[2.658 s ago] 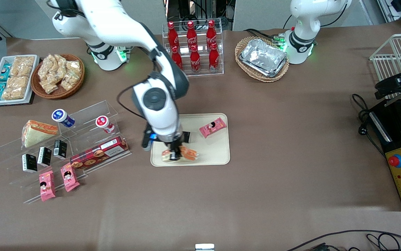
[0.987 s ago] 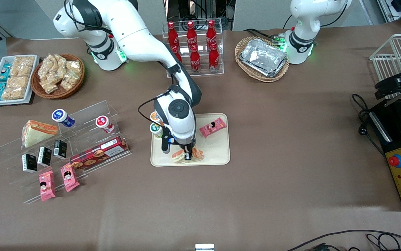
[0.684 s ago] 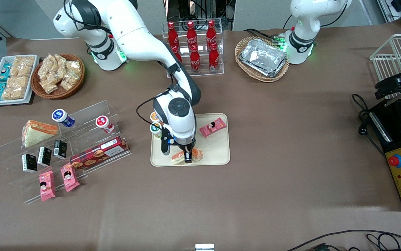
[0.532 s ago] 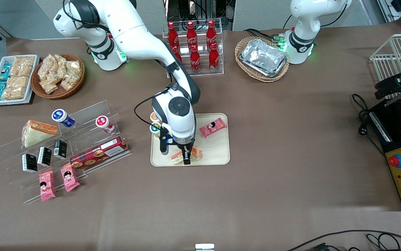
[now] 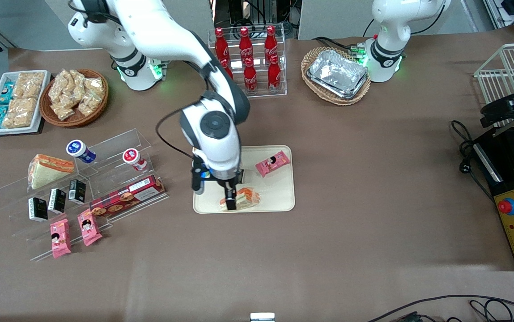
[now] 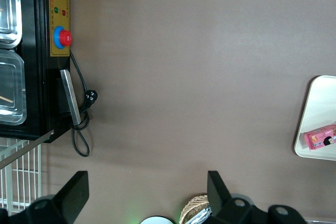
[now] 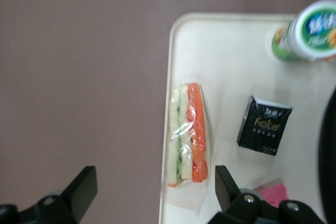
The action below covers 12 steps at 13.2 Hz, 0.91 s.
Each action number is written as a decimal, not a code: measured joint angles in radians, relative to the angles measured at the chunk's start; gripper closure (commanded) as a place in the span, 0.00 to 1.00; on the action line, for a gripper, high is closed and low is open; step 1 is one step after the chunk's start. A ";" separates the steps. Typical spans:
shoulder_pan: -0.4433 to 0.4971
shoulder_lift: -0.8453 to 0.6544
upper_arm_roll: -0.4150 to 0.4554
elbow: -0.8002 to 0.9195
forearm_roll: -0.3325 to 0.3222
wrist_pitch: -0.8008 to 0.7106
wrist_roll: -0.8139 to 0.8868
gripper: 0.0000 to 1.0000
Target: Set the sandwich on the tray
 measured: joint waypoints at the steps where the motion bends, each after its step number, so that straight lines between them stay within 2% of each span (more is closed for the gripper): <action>1: -0.026 -0.041 -0.002 0.002 -0.001 -0.045 -0.052 0.00; 5: -0.172 -0.171 -0.003 0.003 -0.004 -0.189 -0.327 0.00; 9: -0.363 -0.248 -0.005 0.002 -0.009 -0.355 -0.736 0.00; 12: -0.511 -0.302 0.003 0.000 -0.009 -0.419 -1.008 0.00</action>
